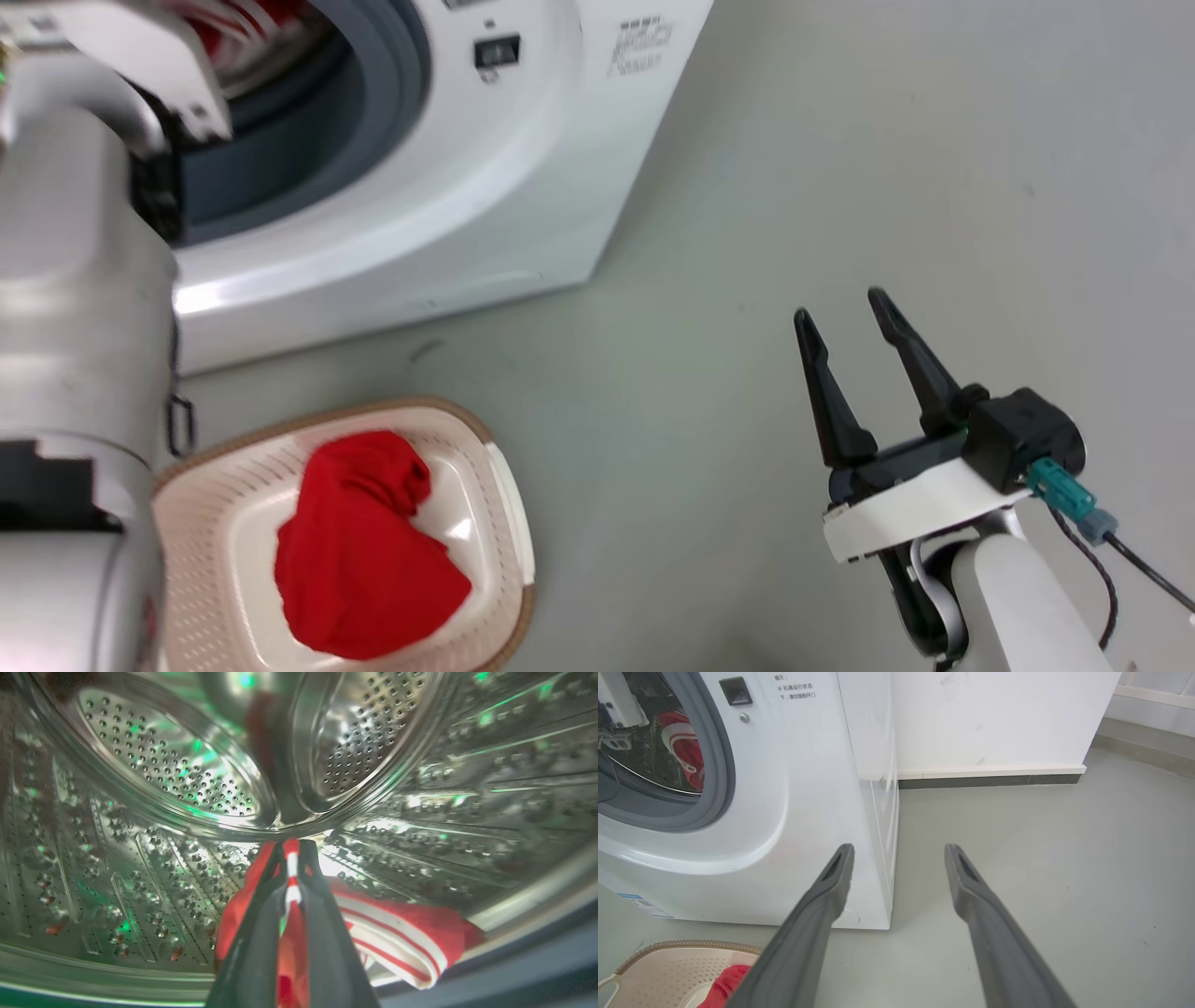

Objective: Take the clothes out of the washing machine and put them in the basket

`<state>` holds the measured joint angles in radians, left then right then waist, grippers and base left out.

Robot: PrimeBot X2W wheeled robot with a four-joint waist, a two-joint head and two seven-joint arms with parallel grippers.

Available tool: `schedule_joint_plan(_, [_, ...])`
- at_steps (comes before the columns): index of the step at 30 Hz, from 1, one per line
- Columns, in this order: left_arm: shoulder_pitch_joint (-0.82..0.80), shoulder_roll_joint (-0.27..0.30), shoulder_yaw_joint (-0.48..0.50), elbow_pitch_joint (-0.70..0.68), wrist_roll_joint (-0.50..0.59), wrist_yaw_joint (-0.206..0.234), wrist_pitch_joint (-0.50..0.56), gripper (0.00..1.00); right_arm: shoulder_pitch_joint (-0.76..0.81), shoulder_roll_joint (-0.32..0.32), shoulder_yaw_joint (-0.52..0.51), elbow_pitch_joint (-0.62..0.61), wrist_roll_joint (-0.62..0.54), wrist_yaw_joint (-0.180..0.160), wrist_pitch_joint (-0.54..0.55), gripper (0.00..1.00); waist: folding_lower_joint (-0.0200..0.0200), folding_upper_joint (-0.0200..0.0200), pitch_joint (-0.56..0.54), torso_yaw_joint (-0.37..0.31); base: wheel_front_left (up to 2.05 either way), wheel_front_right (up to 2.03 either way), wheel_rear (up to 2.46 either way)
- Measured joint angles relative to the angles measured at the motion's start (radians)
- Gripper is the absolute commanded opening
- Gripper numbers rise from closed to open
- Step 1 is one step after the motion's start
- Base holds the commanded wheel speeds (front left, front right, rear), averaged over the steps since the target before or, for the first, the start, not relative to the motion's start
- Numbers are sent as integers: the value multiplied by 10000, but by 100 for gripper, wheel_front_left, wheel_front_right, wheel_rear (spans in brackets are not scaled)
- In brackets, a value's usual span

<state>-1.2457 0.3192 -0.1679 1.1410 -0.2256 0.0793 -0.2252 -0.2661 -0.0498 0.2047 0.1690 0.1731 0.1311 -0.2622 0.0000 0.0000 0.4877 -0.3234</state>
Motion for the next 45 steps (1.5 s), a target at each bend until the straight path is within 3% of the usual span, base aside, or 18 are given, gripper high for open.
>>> schedule_joint_plan(7, [1528,-267,165,-525,-270,-148,-345,0,616,0,-242,-23,-163,0,293,100,-1,0,-1433,435,0,0,0])
schedule_joint_plan(26, [6522,-880,1269,-5962,-604,-481,-376,0,1987,-4,-548,-803,-263,0,1070,100,-2,0,-4060,1324,0,0,0])
schedule_joint_plan(39, [10337,-1628,941,-10537,-476,75,105,0,2720,-4,-848,-1313,-395,-2,1488,100,-2,0,-4776,2167,0,0,0])
schedule_joint_plan(45, [12041,-1931,696,-11202,-608,362,525,0,2754,-4,-897,-1584,-474,-2,1580,100,-1,0,-4543,2472,0,0,0])
